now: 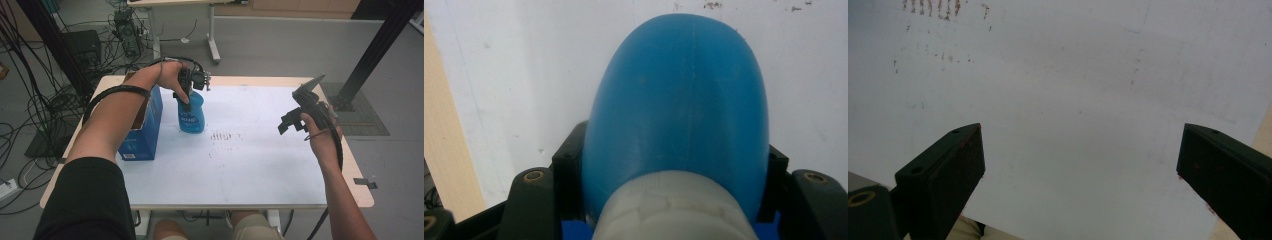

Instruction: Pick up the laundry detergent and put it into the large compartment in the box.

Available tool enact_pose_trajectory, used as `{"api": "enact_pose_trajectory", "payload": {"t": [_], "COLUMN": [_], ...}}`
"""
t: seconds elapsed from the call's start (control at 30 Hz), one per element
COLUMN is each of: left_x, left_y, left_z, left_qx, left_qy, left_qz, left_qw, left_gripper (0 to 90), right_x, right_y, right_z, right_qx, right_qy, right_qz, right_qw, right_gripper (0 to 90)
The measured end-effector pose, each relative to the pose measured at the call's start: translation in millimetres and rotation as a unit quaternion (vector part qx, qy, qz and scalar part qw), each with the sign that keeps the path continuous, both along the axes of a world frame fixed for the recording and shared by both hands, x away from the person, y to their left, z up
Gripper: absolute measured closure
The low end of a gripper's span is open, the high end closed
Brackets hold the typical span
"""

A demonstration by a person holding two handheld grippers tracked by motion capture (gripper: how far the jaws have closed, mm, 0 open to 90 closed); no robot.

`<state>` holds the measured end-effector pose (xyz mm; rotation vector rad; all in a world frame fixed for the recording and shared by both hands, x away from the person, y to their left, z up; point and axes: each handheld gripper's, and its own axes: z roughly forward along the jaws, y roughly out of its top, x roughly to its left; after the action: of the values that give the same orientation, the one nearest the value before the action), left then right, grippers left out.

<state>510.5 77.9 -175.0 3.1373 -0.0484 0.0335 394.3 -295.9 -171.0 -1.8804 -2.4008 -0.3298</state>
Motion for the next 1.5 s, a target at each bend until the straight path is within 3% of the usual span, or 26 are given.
{"api": "enact_pose_trajectory", "payload": {"t": [0.5,0.77,0.93,1.17,1.37,1.43,1.5], "left_x": [-0.8,-0.9,-2.0,-3.5,-6.8,-7.4,-5.9], "left_y": [-1.7,-5.3,-6.4,-10.0,-15.8,-17.7,-21.0], "left_z": [0.3,1.0,4.3,19.7,43.2,50.0,62.8], "left_qx": [0.003,0.006,0.003,-0.007,-0.01,-0.008,0.001], "left_qy": [-0.001,0.0,-0.01,-0.019,-0.028,-0.03,-0.029], "left_qz": [0.001,0.018,0.033,0.061,0.091,0.102,0.132], "left_qw": [1.0,0.9998,0.9994,0.9979,0.9954,0.9943,0.9908], "left_gripper": [37.4,37.4,37.5,37.7,37.7,37.7,37.8], "right_x": [-0.3,0.0,0.3,-0.6,-3.4,-5.2,-6.4], "right_y": [0.7,2.3,3.5,4.1,4.4,3.5,2.8], "right_z": [0.9,-0.7,-1.5,-0.2,3.0,5.4,6.9], "right_qx": [-0.001,-0.003,-0.003,-0.002,-0.002,-0.002,-0.002], "right_qy": [0.0,0.0,0.002,0.0,-0.003,-0.004,-0.005], "right_qz": [-0.001,0.002,0.001,0.003,0.006,0.005,0.004], "right_qw": [1.0,1.0,1.0,1.0,1.0,1.0,1.0], "right_gripper": [5.0,5.0,5.0,5.0,5.0,4.9,5.0]}}
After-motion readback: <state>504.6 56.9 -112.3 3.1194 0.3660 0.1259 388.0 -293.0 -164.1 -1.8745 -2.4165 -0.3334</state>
